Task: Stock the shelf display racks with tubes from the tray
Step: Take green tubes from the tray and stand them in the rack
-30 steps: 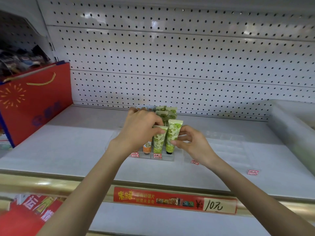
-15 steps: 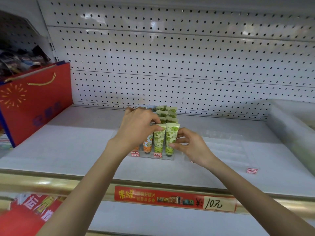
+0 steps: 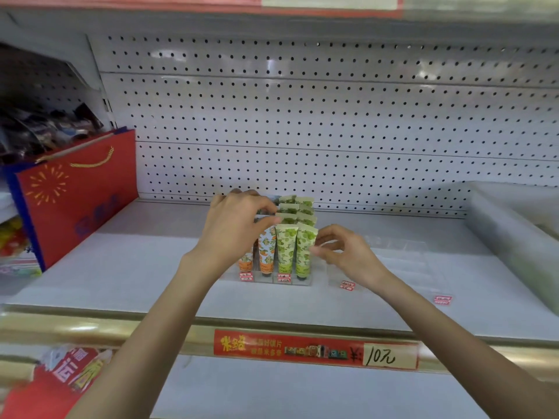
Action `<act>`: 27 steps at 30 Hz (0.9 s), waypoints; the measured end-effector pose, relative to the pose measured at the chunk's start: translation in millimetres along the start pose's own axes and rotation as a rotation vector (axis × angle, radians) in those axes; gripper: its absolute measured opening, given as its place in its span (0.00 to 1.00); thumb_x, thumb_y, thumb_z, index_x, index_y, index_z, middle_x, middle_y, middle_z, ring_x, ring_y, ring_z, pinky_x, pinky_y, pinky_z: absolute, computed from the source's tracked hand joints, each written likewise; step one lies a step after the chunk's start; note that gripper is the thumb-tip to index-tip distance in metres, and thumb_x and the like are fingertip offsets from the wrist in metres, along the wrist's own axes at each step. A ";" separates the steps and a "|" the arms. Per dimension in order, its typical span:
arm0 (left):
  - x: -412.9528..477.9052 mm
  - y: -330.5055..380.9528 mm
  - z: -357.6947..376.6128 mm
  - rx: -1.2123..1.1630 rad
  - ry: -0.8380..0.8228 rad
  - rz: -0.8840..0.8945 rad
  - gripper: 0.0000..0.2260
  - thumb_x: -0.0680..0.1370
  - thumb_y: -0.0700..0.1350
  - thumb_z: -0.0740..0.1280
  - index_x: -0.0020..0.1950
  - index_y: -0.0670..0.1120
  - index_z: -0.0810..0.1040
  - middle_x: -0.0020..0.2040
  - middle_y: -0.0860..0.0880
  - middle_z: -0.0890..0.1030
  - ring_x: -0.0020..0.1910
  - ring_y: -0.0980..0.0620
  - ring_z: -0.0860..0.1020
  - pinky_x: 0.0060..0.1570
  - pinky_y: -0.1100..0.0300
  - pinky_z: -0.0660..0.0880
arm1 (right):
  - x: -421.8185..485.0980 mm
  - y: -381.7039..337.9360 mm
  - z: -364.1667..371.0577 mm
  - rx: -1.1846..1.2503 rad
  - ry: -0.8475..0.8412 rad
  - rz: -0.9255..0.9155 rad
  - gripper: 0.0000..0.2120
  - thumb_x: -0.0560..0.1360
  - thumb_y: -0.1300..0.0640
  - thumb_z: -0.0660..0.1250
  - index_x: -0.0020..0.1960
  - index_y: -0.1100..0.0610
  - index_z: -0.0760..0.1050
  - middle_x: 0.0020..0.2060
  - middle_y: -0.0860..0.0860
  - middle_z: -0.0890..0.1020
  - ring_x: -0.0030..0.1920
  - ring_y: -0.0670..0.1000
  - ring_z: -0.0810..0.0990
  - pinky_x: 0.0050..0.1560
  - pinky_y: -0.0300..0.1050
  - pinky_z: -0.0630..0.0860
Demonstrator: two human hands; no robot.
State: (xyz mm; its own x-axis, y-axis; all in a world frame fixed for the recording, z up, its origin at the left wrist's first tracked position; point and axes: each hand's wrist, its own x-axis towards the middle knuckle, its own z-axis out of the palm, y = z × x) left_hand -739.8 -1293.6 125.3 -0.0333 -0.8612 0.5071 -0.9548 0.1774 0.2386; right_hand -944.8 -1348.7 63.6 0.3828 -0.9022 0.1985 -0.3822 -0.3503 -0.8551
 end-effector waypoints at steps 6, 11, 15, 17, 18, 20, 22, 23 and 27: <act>-9.5 -4.7 -16.7 0.022 0.118 -0.013 0.13 0.78 0.53 0.62 0.56 0.48 0.80 0.55 0.49 0.80 0.55 0.45 0.74 0.54 0.53 0.65 | -5.5 -17.1 -24.6 -0.029 0.097 -0.007 0.07 0.75 0.51 0.66 0.50 0.54 0.76 0.47 0.47 0.80 0.50 0.53 0.80 0.52 0.49 0.77; -18.7 -7.6 -23.6 0.026 0.108 -0.017 0.15 0.79 0.52 0.62 0.61 0.47 0.77 0.58 0.47 0.79 0.58 0.43 0.74 0.56 0.50 0.65 | -18.7 -27.5 -42.1 -0.141 0.142 0.001 0.10 0.76 0.48 0.64 0.53 0.52 0.75 0.49 0.46 0.79 0.51 0.49 0.79 0.55 0.45 0.76; -23.1 -2.1 -24.1 0.058 0.115 -0.013 0.18 0.80 0.52 0.60 0.67 0.47 0.71 0.64 0.47 0.75 0.63 0.43 0.70 0.59 0.48 0.63 | -33.6 -35.9 -54.2 -0.377 0.260 -0.055 0.16 0.78 0.49 0.61 0.60 0.57 0.74 0.56 0.48 0.78 0.58 0.48 0.75 0.51 0.30 0.67; -25.0 4.2 -20.6 0.086 0.114 0.008 0.20 0.80 0.52 0.59 0.69 0.45 0.69 0.66 0.45 0.73 0.65 0.42 0.69 0.61 0.47 0.63 | -41.7 -37.2 -59.7 -0.546 0.257 -0.079 0.20 0.79 0.47 0.59 0.66 0.56 0.70 0.63 0.50 0.74 0.64 0.50 0.71 0.59 0.40 0.67; -26.8 8.3 -17.9 0.101 0.102 0.025 0.21 0.80 0.52 0.60 0.70 0.44 0.68 0.67 0.44 0.73 0.65 0.42 0.68 0.61 0.46 0.63 | -47.0 -37.4 -62.6 -0.649 0.240 -0.069 0.22 0.79 0.45 0.57 0.68 0.56 0.68 0.67 0.50 0.70 0.67 0.51 0.68 0.63 0.45 0.66; -32.3 16.0 -11.7 0.154 0.064 0.057 0.22 0.79 0.53 0.60 0.69 0.43 0.69 0.66 0.42 0.73 0.65 0.40 0.70 0.61 0.43 0.64 | -57.2 -38.2 -66.6 -0.854 0.218 -0.027 0.25 0.79 0.43 0.55 0.73 0.53 0.62 0.73 0.50 0.62 0.72 0.52 0.61 0.69 0.50 0.61; -37.4 21.6 -5.2 0.214 0.026 0.069 0.24 0.79 0.56 0.58 0.67 0.41 0.72 0.65 0.40 0.74 0.63 0.39 0.72 0.59 0.40 0.67 | -65.1 -37.7 -70.7 -1.007 0.210 0.004 0.28 0.79 0.41 0.53 0.75 0.51 0.57 0.75 0.50 0.56 0.75 0.52 0.54 0.72 0.50 0.54; -39.4 23.5 -2.8 0.235 0.015 0.070 0.26 0.78 0.58 0.54 0.67 0.41 0.72 0.64 0.40 0.75 0.63 0.39 0.73 0.59 0.39 0.67 | -68.2 -36.1 -72.8 -1.053 0.201 0.025 0.28 0.79 0.40 0.52 0.75 0.51 0.54 0.76 0.50 0.53 0.76 0.52 0.51 0.72 0.51 0.51; -41.7 34.9 2.1 0.278 -0.053 0.027 0.36 0.74 0.66 0.40 0.75 0.47 0.59 0.74 0.44 0.62 0.73 0.44 0.59 0.68 0.41 0.54 | -80.8 -22.6 -85.9 -1.154 0.154 0.134 0.32 0.78 0.36 0.47 0.77 0.50 0.47 0.77 0.50 0.46 0.76 0.53 0.44 0.73 0.56 0.45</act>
State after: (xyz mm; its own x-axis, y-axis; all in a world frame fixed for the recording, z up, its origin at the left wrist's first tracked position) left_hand -772.4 -1252.5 110.7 -0.0687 -0.8828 0.4647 -0.9974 0.0699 -0.0147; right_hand -1039.4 -1289.5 108.0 0.2058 -0.9424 0.2638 -0.9786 -0.1990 0.0525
